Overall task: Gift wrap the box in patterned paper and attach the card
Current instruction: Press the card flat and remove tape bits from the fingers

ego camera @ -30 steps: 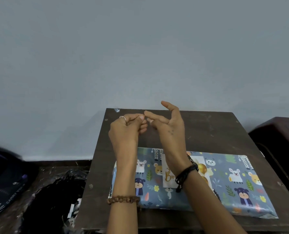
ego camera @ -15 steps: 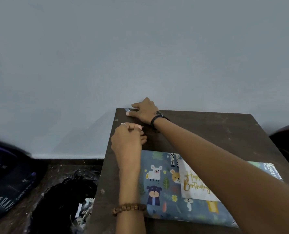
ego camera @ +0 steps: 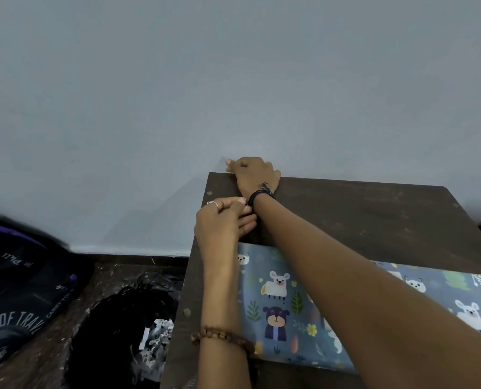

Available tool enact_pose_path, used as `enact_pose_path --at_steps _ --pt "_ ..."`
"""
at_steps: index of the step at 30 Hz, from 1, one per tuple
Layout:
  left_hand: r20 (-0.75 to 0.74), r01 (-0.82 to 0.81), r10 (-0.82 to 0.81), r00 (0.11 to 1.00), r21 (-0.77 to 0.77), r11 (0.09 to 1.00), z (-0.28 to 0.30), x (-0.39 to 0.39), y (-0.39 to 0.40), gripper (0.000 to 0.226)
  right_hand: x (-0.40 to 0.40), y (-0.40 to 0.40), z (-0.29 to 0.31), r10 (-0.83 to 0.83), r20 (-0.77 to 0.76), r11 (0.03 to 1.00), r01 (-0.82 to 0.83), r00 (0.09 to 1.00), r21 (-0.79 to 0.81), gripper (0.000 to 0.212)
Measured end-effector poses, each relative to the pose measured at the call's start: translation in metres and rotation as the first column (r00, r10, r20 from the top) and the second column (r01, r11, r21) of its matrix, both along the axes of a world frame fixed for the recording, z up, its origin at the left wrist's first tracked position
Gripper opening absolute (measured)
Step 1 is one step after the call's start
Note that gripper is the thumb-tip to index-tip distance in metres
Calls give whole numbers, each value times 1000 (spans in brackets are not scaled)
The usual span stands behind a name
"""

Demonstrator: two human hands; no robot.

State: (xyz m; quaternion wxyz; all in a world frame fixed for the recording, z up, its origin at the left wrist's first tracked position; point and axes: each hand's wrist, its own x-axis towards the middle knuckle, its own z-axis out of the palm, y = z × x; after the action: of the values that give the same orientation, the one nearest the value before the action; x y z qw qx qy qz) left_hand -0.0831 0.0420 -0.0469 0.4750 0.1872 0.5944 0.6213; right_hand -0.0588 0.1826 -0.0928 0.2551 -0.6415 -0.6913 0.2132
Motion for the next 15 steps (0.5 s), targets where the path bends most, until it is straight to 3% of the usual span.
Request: enact_pose_path --at_steps 4,9,12,15 --pt "46 -42 40 998 30 999 2 -2 1 8 12 -2 8 108 -206 981 -138 973 -135 25" --pt "-2 -64 65 998 79 995 12 2 -6 9 47 -39 56 106 -644 883 -369 758 -290 24" --pt "5 -41 40 999 121 992 21 10 -12 10 76 -83 89 115 -780 876 -433 615 -212 24" --pt "113 4 -24 993 169 986 33 24 -21 10 99 -128 103 140 -844 912 -399 518 -93 22"
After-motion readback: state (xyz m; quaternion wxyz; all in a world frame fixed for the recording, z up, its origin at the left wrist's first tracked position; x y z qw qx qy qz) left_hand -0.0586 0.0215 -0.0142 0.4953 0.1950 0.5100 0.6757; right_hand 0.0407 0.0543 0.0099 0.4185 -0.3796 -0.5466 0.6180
